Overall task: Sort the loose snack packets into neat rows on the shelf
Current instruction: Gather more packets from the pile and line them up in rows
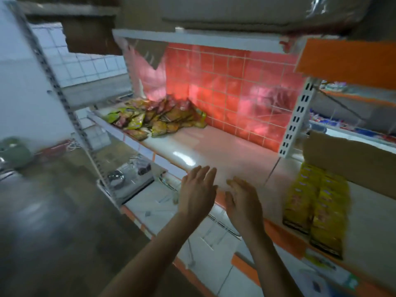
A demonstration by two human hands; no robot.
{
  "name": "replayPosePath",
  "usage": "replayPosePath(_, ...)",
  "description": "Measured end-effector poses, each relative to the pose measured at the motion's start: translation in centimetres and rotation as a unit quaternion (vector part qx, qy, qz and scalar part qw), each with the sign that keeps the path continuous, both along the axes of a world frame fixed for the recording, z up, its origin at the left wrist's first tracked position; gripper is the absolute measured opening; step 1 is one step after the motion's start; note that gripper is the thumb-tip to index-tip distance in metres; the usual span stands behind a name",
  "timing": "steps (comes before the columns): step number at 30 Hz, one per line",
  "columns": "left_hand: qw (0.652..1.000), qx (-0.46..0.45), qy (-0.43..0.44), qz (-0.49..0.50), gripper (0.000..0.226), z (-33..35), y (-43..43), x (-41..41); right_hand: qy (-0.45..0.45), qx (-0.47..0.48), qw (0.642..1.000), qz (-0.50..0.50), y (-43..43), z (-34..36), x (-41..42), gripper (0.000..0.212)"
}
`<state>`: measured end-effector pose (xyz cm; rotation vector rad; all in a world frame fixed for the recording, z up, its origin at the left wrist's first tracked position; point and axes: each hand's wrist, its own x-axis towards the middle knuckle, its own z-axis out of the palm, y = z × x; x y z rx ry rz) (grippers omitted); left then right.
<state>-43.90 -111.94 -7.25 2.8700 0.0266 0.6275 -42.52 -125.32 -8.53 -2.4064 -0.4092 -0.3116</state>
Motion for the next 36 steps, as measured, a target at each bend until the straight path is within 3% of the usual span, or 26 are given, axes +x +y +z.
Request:
replayPosePath(11,0.995,0.001,0.028,0.091,0.061,-1.5,13.9,9.5,0.057,0.031,0.997,0.033,14.3,-1.0,10.6,0.038)
replayPosePath(19,0.988,-0.061,0.043,0.134,0.051,-2.0,20.7,17.4,0.120,-0.025,0.991,0.053,20.5,-0.9,20.0,0.043)
replayPosePath(23,0.989,-0.100,0.034,0.104,0.043,-2.0,23.9,21.1,0.133,0.009,0.991,0.027,23.4,-0.9,24.1,0.039)
replayPosePath(29,0.994,-0.091,0.032,0.055,0.022,-1.2,27.0,27.0,0.140,0.127,0.981,-0.053,28.1,-1.6,28.8,0.025)
replayPosePath(36,0.995,-0.079,0.060,-0.010,0.035,-1.8,29.4,32.3,0.158,0.158,0.964,-0.146,32.1,-1.4,33.8,0.024)
